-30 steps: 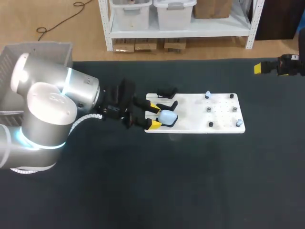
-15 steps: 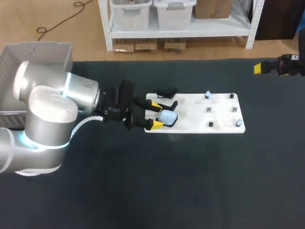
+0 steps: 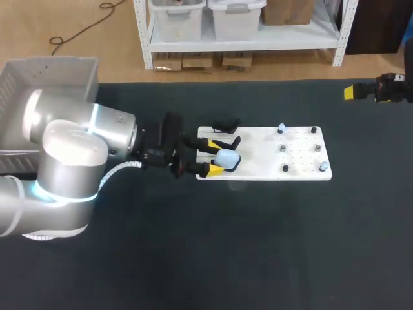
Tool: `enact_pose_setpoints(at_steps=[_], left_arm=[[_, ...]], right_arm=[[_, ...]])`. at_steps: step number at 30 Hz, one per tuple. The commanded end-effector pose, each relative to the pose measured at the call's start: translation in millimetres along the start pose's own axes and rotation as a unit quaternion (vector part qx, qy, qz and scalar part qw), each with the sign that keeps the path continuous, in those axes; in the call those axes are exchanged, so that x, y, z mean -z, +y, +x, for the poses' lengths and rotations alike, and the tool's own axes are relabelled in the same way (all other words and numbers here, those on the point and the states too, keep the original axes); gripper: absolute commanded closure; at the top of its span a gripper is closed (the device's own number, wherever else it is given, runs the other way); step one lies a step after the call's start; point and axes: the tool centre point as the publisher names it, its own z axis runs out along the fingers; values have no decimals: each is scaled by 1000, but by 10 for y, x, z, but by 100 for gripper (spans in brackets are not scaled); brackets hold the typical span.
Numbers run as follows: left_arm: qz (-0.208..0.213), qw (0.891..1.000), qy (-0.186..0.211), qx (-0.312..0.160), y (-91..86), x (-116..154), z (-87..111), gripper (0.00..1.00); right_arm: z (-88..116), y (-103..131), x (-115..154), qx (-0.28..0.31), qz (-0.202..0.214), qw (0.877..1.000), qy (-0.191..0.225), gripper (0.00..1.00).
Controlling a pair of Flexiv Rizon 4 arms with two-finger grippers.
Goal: Pick up each earbud case from the left stands, insert the matching earbuds, close the lid, and place the case in the box.
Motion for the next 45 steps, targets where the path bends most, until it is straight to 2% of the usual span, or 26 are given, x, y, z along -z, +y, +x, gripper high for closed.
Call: enact_pose_setpoints(at_steps=[1,3,14,18,25,36,38,41,45], left_arm=[[5,1000,-2,-2,41,-43,21,38],[6,1000,-3,-1,52,-55,21,36],[9,1000,-3,1,77,-96,40,42],[11,1000,-4,0,86,-107,47,42],[15,1000,-6,-3,101,-109,46,50],[23,1000,-11,-8,103,-123,8,55],[25,1000,-12,-10,89,-123,0,68],[27,999,-14,-12,73,-116,-14,100],[31,999,-14,-15,49,-98,-20,100]], right_arm=[[1,0,2,0,0,1000,0,0],[1,0,2,0,0,1000,0,0],[1,0,2,0,0,1000,0,0],[1,0,2,0,0,1000,0,0],[1,0,2,0,0,1000,0,0],[1,0,2,0,0,1000,0,0],[1,0,2,0,0,1000,0,0],[1,0,2,0,0,1000,0,0],[1,0,2,0,0,1000,0,0]])
